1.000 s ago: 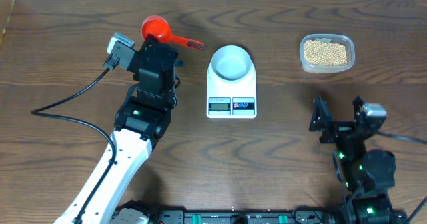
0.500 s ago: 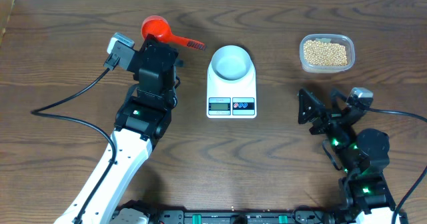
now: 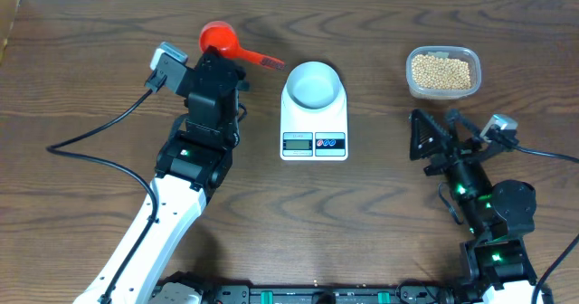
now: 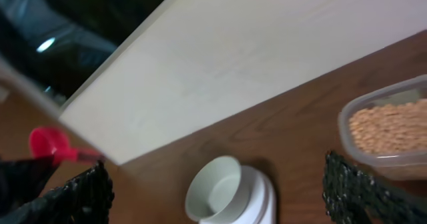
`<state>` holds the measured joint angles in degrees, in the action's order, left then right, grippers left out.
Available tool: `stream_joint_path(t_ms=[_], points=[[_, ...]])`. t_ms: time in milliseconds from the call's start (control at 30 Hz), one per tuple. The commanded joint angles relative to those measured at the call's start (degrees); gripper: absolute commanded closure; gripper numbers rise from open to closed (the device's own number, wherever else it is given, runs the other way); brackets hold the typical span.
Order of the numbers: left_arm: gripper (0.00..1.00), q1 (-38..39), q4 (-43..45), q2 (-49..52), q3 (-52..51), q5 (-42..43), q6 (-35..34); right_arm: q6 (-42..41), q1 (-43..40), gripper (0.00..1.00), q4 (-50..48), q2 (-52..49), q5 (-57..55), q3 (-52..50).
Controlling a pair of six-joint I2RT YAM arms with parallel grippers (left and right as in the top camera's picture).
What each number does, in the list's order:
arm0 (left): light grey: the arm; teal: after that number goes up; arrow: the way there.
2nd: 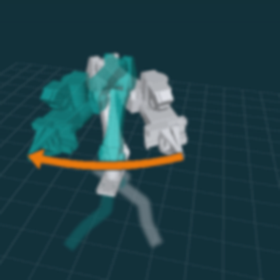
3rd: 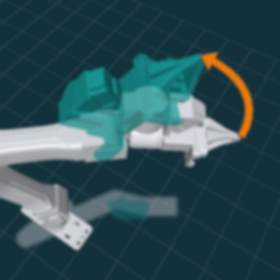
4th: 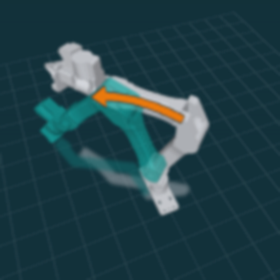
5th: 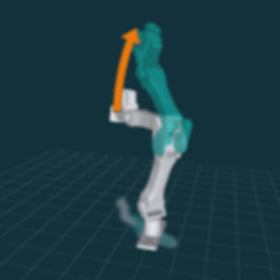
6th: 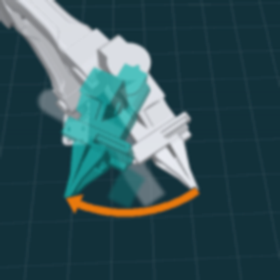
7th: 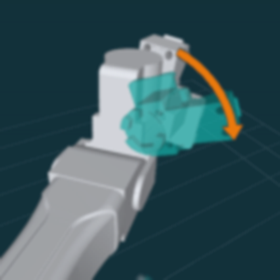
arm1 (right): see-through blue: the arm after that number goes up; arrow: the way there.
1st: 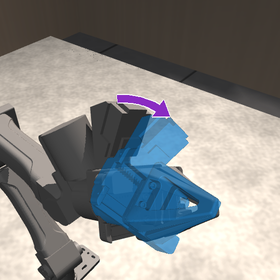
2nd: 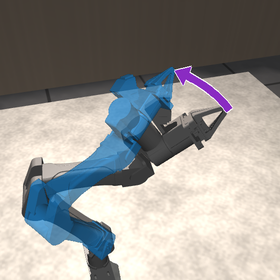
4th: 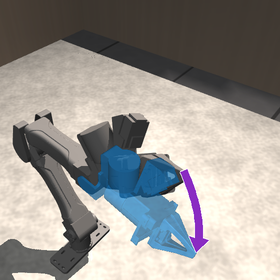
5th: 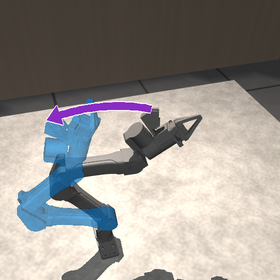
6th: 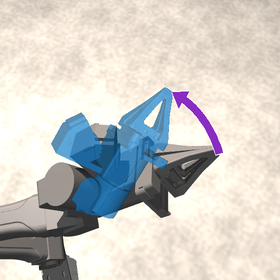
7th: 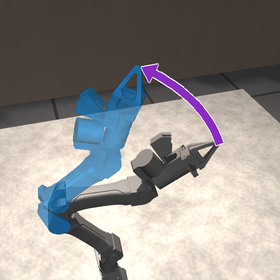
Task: Scoop item into bowl and weigh 50g on scale
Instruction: 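Move the right gripper toward the red scoop's handle above the scale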
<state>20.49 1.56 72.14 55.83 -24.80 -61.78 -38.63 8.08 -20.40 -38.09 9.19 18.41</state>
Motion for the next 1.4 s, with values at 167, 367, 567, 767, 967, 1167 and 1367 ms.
stream_joint_path(t_ms=[167, 367, 567, 767, 967, 1167, 1367], points=[[0.93, 0.4, 0.3, -0.9, -0.1, 4.8, -0.3, -1.2, 0.6, 0.01, -8.6, -6.5, -6.0, 1.1], [0.93, 0.5, 4.1, 0.2, -0.1, 4.9, -0.3, -5.3, 0.6, 0.04, -14.4, -13.5, 3.3, 1.1], [0.93, 0.5, 4.8, 0.4, -0.1, 4.9, -0.3, -7.2, 0.7, 0.03, -22.6, -20.1, 9.7, 1.1], [0.92, 0.5, 4.8, 0.5, -0.1, 12.8, -1.2, -7.2, 0.7, 0.06, -31.1, -24.9, 13.6, 1.1], [0.93, 0.5, 4.7, 0.5, -0.1, 24.2, -1.2, -7.2, 2.5, 0.08, -33.8, -28.8, 16.4, 1.1], [0.93, 0.5, 4.5, 0.5, -0.1, 27.2, -3.4, -5.8, 5.5, 0.21, -37.9, -32.2, 16.3, 1.1], [0.93, 0.5, 4.0, 0.5, -0.1, 29.6, -3.5, -5.4, 7.8, 0.29, -42.6, -35.4, 16.0, 1.2]])
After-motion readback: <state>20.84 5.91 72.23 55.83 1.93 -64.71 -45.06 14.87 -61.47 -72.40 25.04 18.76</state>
